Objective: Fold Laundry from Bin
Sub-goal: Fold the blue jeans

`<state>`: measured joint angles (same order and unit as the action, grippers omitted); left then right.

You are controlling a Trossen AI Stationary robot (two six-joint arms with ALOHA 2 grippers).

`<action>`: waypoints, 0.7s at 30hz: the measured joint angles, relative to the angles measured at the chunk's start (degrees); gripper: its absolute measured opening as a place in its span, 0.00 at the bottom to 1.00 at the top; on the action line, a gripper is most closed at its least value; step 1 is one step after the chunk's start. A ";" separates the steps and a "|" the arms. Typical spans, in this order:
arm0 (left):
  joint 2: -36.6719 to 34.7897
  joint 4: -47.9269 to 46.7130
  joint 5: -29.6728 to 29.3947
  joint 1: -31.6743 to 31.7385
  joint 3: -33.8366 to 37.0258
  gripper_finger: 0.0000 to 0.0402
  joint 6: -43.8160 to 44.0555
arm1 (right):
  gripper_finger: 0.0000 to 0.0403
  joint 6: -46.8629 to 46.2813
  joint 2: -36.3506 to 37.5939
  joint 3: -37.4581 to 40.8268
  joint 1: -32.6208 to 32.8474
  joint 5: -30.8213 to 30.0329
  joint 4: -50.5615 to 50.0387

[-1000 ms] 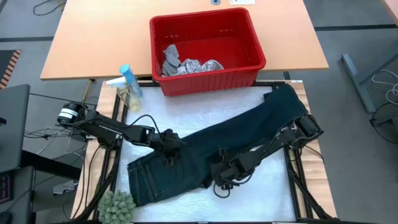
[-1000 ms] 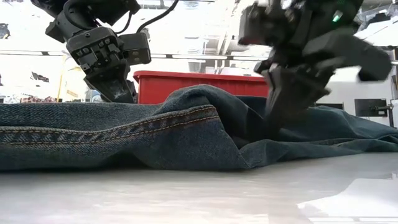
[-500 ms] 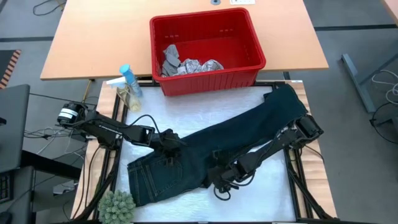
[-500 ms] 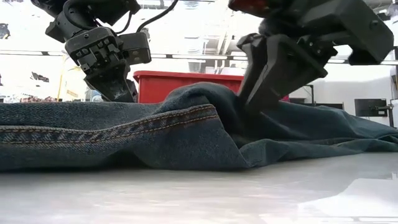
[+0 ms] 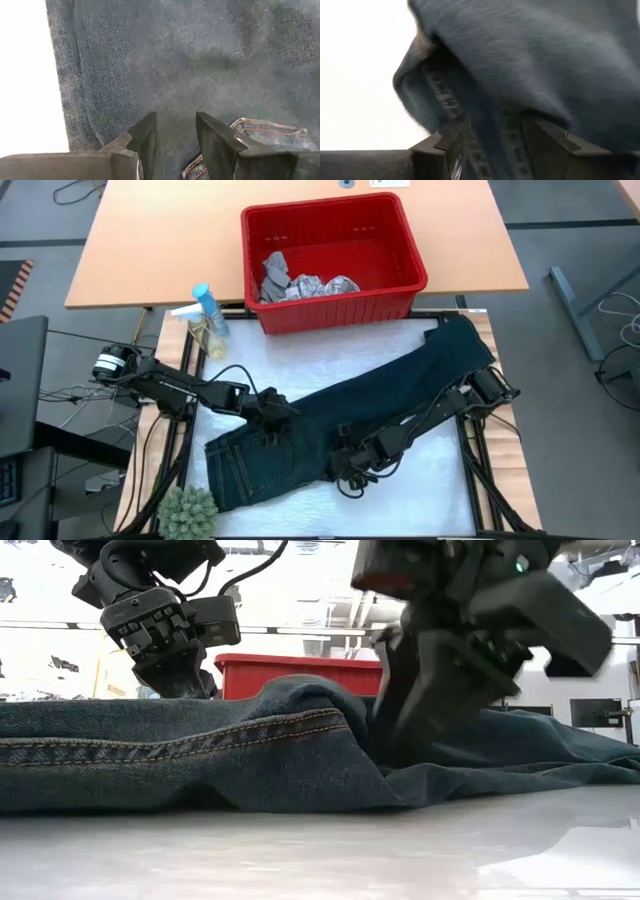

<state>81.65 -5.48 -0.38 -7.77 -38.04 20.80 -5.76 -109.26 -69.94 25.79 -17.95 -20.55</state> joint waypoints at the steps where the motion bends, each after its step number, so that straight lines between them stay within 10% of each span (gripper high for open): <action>1: 0.00 -0.17 0.03 0.00 0.00 0.31 -0.01 | 0.50 0.26 -0.71 0.03 0.14 0.25 -0.25; 10: -0.02 -0.82 -0.04 0.00 -0.04 0.31 -0.15 | 0.45 0.44 -3.90 -0.43 -0.61 2.16 1.55; 21: -0.02 -1.38 -0.04 0.00 -0.04 0.31 -0.17 | 0.14 -9.07 -4.17 -0.45 -1.50 3.25 0.18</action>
<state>81.62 -6.86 -0.43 -7.77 -38.09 20.62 -14.82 -113.43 -70.39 24.29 -14.70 -20.37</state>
